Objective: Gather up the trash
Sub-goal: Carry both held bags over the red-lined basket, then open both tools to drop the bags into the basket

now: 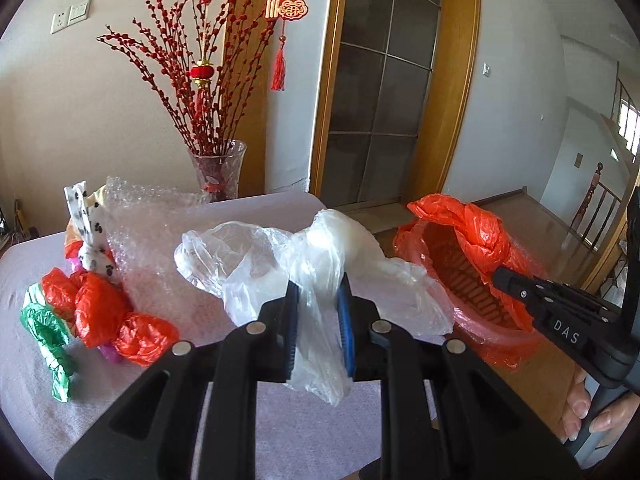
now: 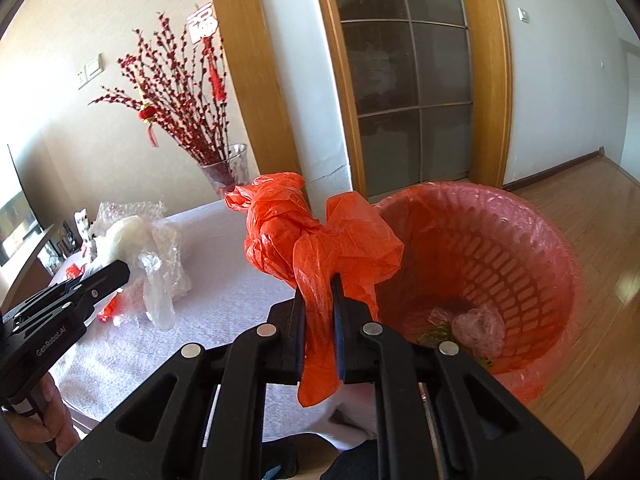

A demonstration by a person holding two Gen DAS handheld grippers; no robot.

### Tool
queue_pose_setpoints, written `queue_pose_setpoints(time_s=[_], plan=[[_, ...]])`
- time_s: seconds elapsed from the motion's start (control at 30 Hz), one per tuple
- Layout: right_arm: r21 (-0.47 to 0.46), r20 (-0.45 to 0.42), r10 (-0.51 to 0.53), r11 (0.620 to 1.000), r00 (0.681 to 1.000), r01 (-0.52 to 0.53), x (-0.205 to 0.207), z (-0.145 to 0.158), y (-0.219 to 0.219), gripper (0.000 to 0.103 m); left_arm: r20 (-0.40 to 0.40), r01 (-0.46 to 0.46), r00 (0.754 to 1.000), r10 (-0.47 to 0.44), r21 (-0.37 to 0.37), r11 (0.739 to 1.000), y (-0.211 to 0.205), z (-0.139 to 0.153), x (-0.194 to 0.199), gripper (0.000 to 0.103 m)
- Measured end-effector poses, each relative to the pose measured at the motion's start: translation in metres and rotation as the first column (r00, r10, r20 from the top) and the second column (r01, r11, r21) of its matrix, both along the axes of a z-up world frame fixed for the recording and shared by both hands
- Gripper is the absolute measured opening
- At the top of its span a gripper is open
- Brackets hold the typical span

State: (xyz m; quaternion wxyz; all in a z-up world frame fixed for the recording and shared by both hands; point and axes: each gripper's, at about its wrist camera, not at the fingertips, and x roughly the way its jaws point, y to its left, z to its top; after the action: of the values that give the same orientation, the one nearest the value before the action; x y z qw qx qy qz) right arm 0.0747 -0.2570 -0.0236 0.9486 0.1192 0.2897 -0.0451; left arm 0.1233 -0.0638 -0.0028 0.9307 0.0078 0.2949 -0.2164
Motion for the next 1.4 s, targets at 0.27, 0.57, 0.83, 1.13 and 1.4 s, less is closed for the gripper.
queue_pose_setpoints(time_s=[0.27,0.57,0.83,1.13,1.4], plan=[[0.008,0.020,-0.079,0.997,0.997,0.078,-0.009,0.003,-0.020,0.011,-0.011,0.054,0.998,-0.054,-0.017,0.998,-0.029,-0.001,0.011,0.019],[0.020,0.046,-0.191,0.982,0.981,0.190,-0.018,0.006,-0.057,0.011,-0.021,0.141,0.990,-0.142,-0.031,0.989,-0.080,-0.003,0.025,0.019],[0.071,0.051,-0.277,0.959,0.960,0.273,-0.023,0.004,-0.092,0.011,-0.024,0.224,0.974,-0.225,-0.036,0.974,-0.125,-0.005,0.036,0.019],[0.116,0.048,-0.324,0.941,0.945,0.317,-0.022,-0.001,-0.123,0.011,-0.052,0.297,0.953,-0.298,-0.031,0.954,-0.178,-0.013,0.048,0.019],[0.150,0.051,-0.335,0.934,0.941,0.325,-0.017,-0.005,-0.140,0.017,-0.093,0.322,0.941,-0.324,-0.038,0.946,-0.211,-0.025,0.050,0.024]])
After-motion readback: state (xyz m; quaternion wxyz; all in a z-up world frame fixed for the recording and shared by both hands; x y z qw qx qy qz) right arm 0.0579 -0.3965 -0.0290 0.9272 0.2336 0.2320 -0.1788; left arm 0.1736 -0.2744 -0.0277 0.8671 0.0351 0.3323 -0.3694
